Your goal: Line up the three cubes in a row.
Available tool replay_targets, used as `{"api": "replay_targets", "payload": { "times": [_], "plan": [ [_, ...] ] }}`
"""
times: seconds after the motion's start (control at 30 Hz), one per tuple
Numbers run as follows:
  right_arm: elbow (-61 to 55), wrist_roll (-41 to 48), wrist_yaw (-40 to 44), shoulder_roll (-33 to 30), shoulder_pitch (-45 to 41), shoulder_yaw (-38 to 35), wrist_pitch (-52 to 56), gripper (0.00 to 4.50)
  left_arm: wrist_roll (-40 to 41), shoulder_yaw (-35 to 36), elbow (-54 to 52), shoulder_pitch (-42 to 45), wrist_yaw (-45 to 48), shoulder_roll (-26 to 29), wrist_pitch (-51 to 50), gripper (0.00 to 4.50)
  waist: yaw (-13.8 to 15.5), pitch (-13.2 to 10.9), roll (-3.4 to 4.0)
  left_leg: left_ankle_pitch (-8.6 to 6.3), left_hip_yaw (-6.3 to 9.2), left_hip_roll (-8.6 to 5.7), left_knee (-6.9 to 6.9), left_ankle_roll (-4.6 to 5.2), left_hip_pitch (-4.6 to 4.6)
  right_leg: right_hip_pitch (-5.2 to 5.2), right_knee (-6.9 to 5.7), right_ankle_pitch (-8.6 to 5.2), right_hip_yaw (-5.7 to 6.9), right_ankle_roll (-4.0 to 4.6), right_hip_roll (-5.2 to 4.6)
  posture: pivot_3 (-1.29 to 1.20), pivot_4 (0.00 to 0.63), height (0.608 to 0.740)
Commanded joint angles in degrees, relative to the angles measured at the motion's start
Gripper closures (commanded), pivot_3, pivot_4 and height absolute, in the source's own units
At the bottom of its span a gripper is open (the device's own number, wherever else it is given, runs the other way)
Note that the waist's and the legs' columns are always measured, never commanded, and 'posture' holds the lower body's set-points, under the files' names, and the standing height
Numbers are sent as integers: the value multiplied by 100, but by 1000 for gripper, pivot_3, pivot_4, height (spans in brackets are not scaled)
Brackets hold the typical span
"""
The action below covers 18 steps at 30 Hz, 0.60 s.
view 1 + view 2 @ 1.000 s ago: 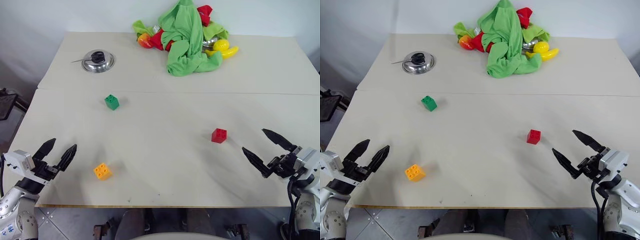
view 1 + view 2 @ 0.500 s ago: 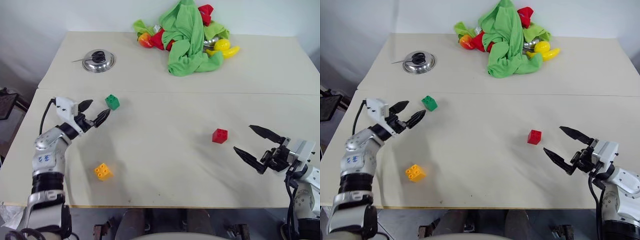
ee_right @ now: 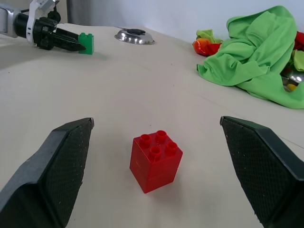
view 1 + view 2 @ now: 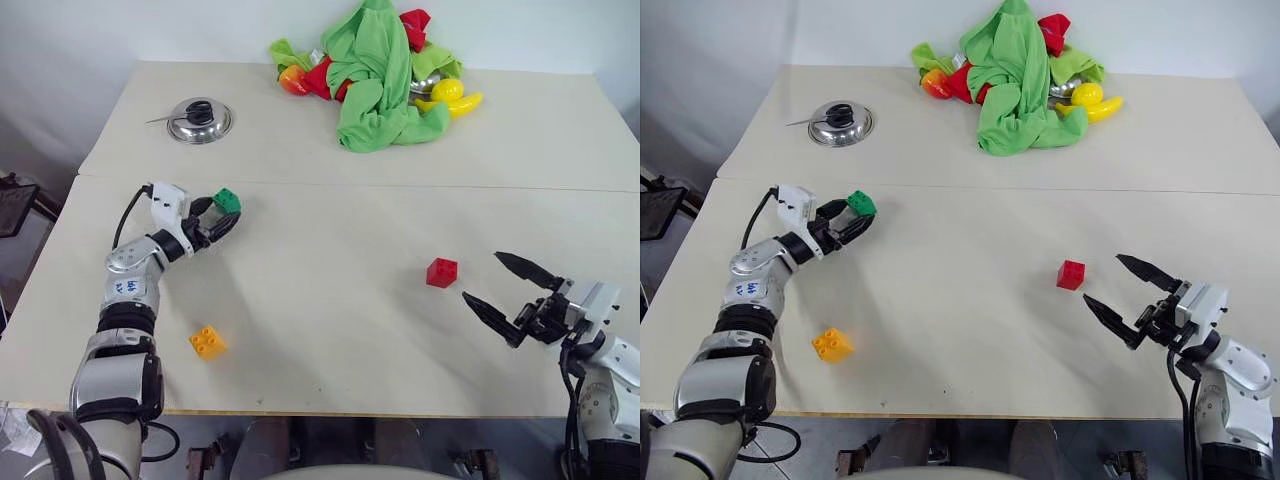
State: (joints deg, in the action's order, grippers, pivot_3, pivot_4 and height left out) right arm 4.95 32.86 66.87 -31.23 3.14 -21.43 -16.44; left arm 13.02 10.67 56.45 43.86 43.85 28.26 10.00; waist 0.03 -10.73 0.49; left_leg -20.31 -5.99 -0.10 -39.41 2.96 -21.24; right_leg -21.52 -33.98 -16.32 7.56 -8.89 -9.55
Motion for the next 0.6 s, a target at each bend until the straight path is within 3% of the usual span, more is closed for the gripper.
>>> {"api": "replay_targets", "payload": {
  "times": [0.03, 0.1, 0.23, 0.43, 0.6],
  "plan": [
    [-222, 59, -59, 23, 116, -93, -119, 0, -104, 4, 224, 175, -21, -28, 194, 2434, 1, 0, 0, 0, 0, 0, 0, 1, 0, 1, 0, 0, 0, 0, 0, 0, 150, 740],
    [-260, 63, -79, 34, 185, -95, -117, 0, -66, 26, 331, 256, 65, -60, 179, 3009, 4, 0, -1, 1, 0, 0, -2, 2, 0, 2, 0, 1, -1, -1, 0, 0, 150, 740],
    [-329, 93, -104, 25, 309, -131, -123, 0, 65, -36, 15, 350, 650, -170, 330, 3021, -2, -1, -2, 1, 0, 0, -2, 2, -1, 2, 0, 1, -1, -1, -1, 0, 150, 740],
    [-460, 190, -39, -152, 596, -292, -5, 0, 171, -788, -1409, 315, 2370, -352, -181, 3021, 13, -2, -5, 1, 3, -6, -6, 2, -9, 0, 1, 1, 6, -1, 0, 0, 150, 740],
    [-498, 253, 23, -290, 688, -359, 87, 0, -163, -1352, -1175, 755, 2866, -689, -211, 3021, 0, -3, -6, 1, 0, -9, -15, 3, -7, 3, 0, 1, 2, -2, 2, 0, 150, 740]
  ]
}}
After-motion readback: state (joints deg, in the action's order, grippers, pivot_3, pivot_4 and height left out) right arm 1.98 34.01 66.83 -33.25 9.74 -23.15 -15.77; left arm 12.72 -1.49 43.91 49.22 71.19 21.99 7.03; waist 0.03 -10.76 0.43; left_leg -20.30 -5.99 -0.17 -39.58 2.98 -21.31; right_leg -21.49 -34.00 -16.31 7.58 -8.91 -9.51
